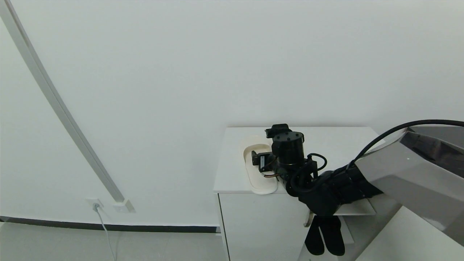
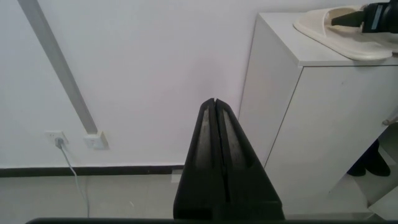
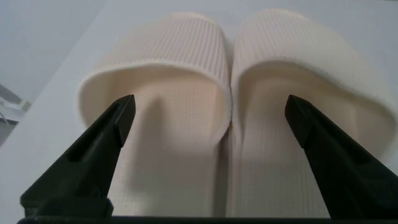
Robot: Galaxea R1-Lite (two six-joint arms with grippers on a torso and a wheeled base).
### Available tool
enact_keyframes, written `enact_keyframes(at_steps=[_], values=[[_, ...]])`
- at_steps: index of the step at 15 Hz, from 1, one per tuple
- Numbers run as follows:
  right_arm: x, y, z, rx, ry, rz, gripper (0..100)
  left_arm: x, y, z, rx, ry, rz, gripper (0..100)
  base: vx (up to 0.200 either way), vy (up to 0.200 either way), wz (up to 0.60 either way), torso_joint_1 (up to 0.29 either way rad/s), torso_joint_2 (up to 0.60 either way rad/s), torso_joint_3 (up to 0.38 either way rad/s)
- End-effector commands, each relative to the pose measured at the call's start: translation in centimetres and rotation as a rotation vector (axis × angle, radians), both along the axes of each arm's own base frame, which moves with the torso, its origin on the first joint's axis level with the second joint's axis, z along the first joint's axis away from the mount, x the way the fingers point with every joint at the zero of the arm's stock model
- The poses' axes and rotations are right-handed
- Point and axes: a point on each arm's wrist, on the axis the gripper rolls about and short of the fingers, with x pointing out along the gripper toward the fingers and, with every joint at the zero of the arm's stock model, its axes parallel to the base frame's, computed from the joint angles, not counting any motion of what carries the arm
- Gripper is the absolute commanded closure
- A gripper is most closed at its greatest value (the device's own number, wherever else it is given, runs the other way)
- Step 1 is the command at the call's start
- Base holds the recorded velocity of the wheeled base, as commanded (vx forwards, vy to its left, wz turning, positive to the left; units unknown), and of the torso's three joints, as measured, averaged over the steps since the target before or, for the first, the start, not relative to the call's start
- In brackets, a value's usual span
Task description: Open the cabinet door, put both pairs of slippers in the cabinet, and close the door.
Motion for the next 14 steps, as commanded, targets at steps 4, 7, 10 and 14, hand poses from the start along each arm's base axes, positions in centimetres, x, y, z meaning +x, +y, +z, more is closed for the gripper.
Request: enact_keyframes(at_steps=[4,7,10,14], values=[[1.7,0.5,-1.0,-0.006,0.006,-0.016,0,0.0,0.0,0.0,0.0,0.001,0.0,100,0.0,0.0,0.0,0.0,0.0,0.0],[1.7,0.5,-1.0,-0.007,0.005,-0.017,100,0.0,0.0,0.0,-0.001,0.001,0.001,100,0.0,0.0,0.0,0.0,0.0,0.0],[1.6,0.5,-0.9,-0.007,0.005,-0.015,100,0.0,0.0,0.0,-0.001,0.001,0.001,100,0.0,0.0,0.0,0.0,0.0,0.0],[0.6,-0.2,0.6,-0.001,-0.004,-0.007,100,0.0,0.0,0.0,-0.003,0.001,0.001,100,0.0,0.0,0.0,0.0,0.0,0.0]])
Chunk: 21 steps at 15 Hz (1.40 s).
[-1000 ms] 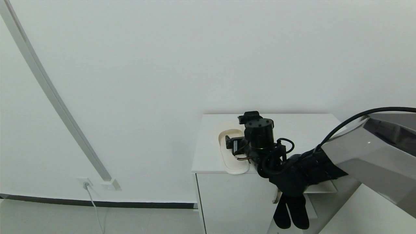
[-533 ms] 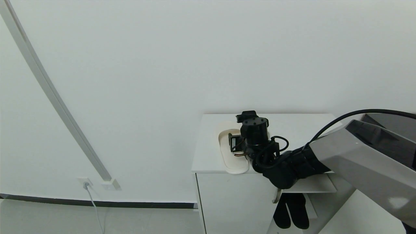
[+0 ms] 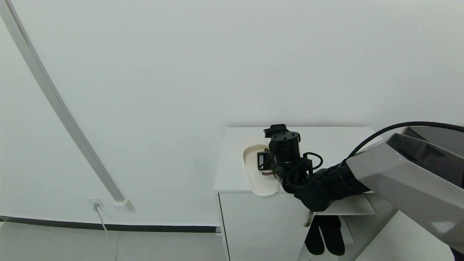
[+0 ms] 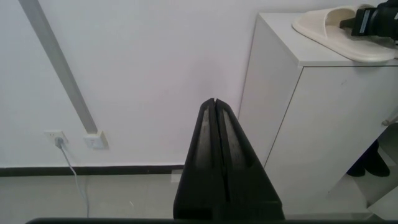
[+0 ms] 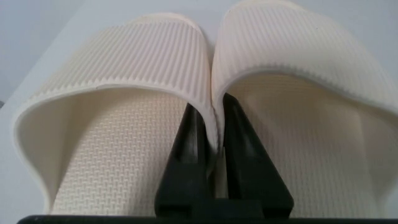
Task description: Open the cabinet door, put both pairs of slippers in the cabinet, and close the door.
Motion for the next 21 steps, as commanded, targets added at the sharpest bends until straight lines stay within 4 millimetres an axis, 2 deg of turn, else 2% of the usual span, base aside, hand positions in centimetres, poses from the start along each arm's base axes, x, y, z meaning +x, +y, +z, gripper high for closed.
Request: enact_keyframes(at_steps=[1,3,6,9,11,16,21], values=[[-1.6,-1.2,2.1,-0.003,-0.014,0.015,100,0.0,0.0,0.0,0.001,0.0,0.001,100,0.0,0.0,0.0,0.0,0.0,0.0],[-4.4,-3.3,4.3,0.005,-0.024,0.063,100,0.0,0.0,0.0,0.002,0.0,0.003,100,0.0,0.0,0.0,0.0,0.0,0.0],[-10.6,-7.7,7.2,0.03,-0.016,0.205,100,0.0,0.0,0.0,0.001,0.0,0.003,100,0.0,0.0,0.0,0.0,0.0,0.0],[-15.7,-11.0,7.5,0.032,0.001,0.288,100,0.0,0.0,0.0,0.002,0.0,0.0,100,0.0,0.0,0.0,0.0,0.0,0.0],[-16.9,-11.1,7.8,0.035,-0.003,0.322,100,0.0,0.0,0.0,0.001,0.0,0.0,100,0.0,0.0,0.0,0.0,0.0,0.0],[-17.4,-10.5,7.5,0.031,0.005,0.349,100,0.0,0.0,0.0,-0.001,0.0,0.0,100,0.0,0.0,0.0,0.0,0.0,0.0],[-18.0,-10.3,6.8,0.015,0.028,0.371,100,0.0,0.0,0.0,-0.002,0.0,-0.002,100,-0.2,0.0,0.0,0.005,0.0,0.002]])
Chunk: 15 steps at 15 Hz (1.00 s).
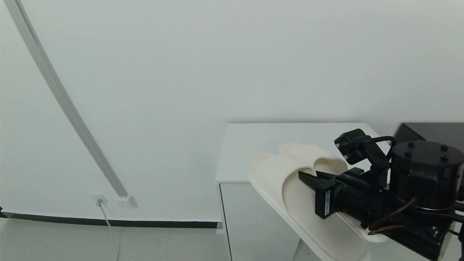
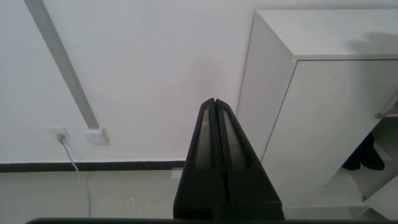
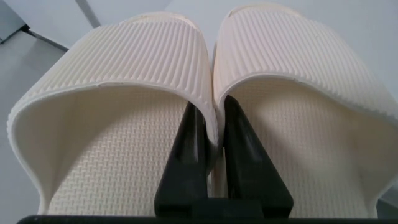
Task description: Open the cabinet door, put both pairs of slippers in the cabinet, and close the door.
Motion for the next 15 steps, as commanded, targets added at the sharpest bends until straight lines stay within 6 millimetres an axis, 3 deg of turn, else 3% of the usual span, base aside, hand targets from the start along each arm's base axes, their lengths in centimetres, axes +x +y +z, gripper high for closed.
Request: enact_keyframes(at_steps=[1,4,15], values=[[-0.2,0.0,-0.2,-0.005,0.004,0.005,100,0.0,0.0,0.0,-0.001,0.0,0.0,100,-0.2,0.0,0.0,-0.007,-0.01,0.002],[-0.3,-0.1,-0.6,-0.016,0.015,0.005,100,0.0,0.0,0.0,-0.001,0.0,0.001,100,-0.2,0.0,0.0,-0.004,0.01,-0.001],[-0.6,-0.5,-1.7,-0.062,0.033,0.015,100,0.0,0.0,0.0,-0.008,0.0,0.0,100,0.0,0.0,0.0,0.0,0.0,0.0]])
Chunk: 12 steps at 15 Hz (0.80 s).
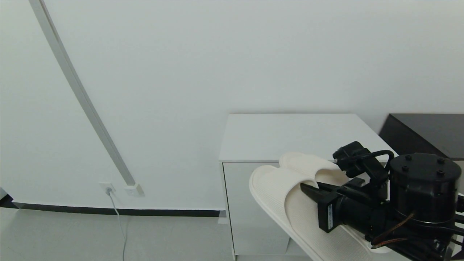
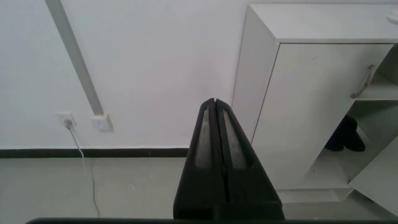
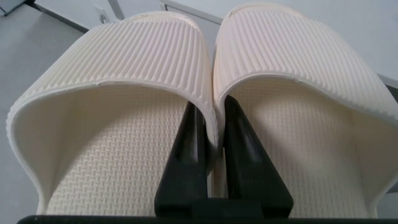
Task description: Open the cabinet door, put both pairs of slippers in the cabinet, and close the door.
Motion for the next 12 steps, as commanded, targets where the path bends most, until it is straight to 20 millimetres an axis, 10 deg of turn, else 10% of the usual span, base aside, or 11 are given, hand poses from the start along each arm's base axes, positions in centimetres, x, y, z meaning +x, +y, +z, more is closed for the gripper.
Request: enact_keyframes(at_steps=[1,12], values=[[0.04,0.03,-0.23,-0.006,0.006,0.0,100,0.01,0.0,0.0,0.0,0.0,0.0,100,0.0,0.0,0.0,0.0,0.0,0.0],[0.08,0.14,-0.38,-0.015,0.007,0.006,100,0.01,0.0,0.0,0.0,0.0,0.0,100,0.0,-0.145,0.0,0.003,0.0,0.002]])
